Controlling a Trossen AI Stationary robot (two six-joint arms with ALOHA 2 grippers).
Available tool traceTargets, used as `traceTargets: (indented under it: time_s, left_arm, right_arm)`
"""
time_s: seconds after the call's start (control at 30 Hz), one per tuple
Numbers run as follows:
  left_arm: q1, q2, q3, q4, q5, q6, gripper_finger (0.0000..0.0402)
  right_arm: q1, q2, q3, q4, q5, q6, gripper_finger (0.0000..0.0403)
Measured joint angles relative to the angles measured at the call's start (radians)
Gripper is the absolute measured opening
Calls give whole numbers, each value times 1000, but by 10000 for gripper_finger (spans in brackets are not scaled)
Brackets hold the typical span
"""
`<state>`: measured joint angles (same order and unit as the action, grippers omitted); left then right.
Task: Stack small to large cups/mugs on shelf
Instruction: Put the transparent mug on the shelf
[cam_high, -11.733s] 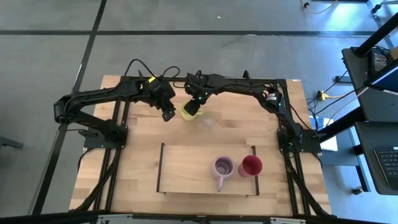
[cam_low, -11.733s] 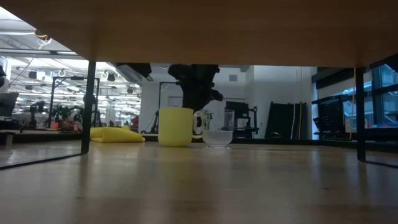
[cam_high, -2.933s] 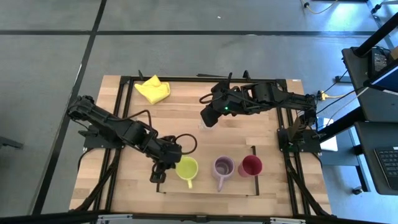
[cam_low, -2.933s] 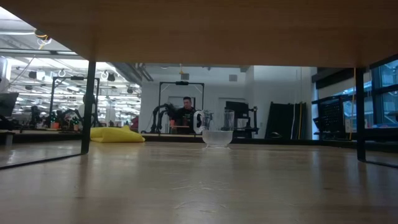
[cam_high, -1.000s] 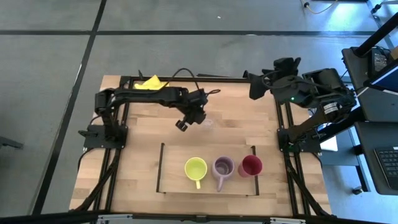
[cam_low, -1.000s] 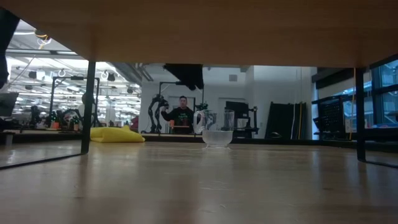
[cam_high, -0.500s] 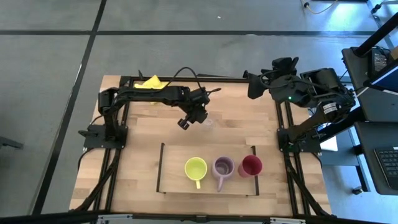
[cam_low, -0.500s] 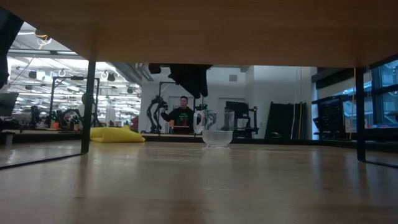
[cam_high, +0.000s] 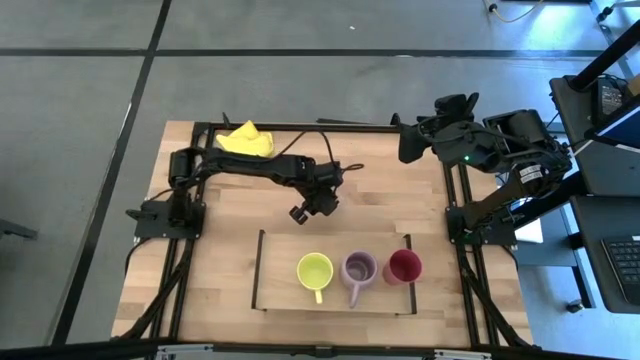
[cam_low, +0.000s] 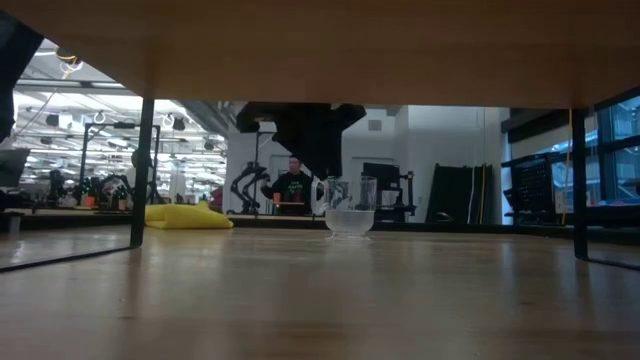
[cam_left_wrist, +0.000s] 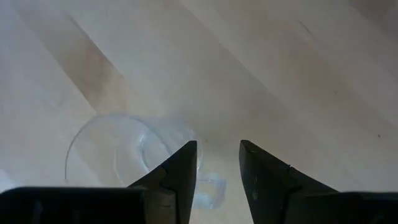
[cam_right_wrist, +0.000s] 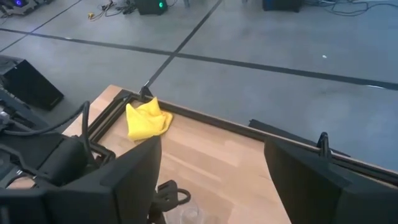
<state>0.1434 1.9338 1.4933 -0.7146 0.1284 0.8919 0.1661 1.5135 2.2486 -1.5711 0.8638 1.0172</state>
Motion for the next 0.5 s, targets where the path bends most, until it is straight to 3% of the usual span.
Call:
traceTargets:
  time_s: [0.5]
  left_arm:
    - [1, 10, 44, 42, -62, -123, 114]
  right_arm:
    - [2, 0, 0, 0, -2, -23, 287]
